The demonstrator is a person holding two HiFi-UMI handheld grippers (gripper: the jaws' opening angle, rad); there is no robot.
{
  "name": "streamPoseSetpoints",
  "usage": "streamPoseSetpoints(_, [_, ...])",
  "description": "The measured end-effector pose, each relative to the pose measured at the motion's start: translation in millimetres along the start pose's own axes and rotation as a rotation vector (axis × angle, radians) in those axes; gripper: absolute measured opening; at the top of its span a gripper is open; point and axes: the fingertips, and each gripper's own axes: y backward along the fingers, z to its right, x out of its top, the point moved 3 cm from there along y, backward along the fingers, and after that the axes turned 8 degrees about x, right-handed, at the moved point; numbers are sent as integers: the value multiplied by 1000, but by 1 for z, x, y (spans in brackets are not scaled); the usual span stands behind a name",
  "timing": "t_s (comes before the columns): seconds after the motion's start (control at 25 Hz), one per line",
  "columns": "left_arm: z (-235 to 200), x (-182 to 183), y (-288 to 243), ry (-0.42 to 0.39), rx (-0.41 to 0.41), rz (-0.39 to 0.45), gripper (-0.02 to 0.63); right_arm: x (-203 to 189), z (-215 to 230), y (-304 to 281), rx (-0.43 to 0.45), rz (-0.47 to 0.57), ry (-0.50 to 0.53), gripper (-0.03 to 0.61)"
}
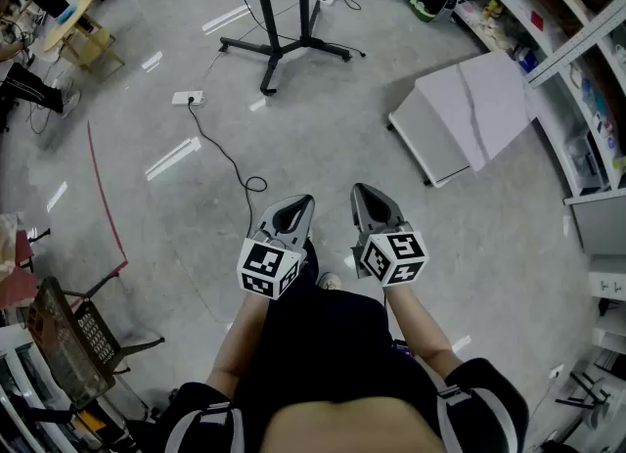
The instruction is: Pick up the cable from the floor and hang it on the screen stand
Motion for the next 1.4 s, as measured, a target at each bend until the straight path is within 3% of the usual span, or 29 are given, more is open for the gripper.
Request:
streamPoseSetpoints(0.12, [5,3,-6,74,-26,-5,3,1,0,-1,-11,8,-10,23])
streamPoseSetpoints(0.24, [-1,12,-20,92,-34,-3,3,8,5,-10,-29,13,-20,23])
streamPoseSetpoints(0.44, [-27,37,-53,72,-70,20,3,33,23,-41,-91,43,-19,23])
streamPoseSetpoints(0.64, [-43,62,-87,32,-156,48,3,56,44,-66,-168,82,-23,23])
streamPoseSetpoints(0.84, [-53,70,-114,5,-229,18,3,73,63,-81,-245,101,-47,25])
streamPoseSetpoints(1.08, [-66,83,-144,25,-226,15,3,95,87,-91,-294,131,-26,25])
streamPoseSetpoints(1.4, [-73,88,-191,38,-226,-2,3,116,113,-123,-274,167,-4,25])
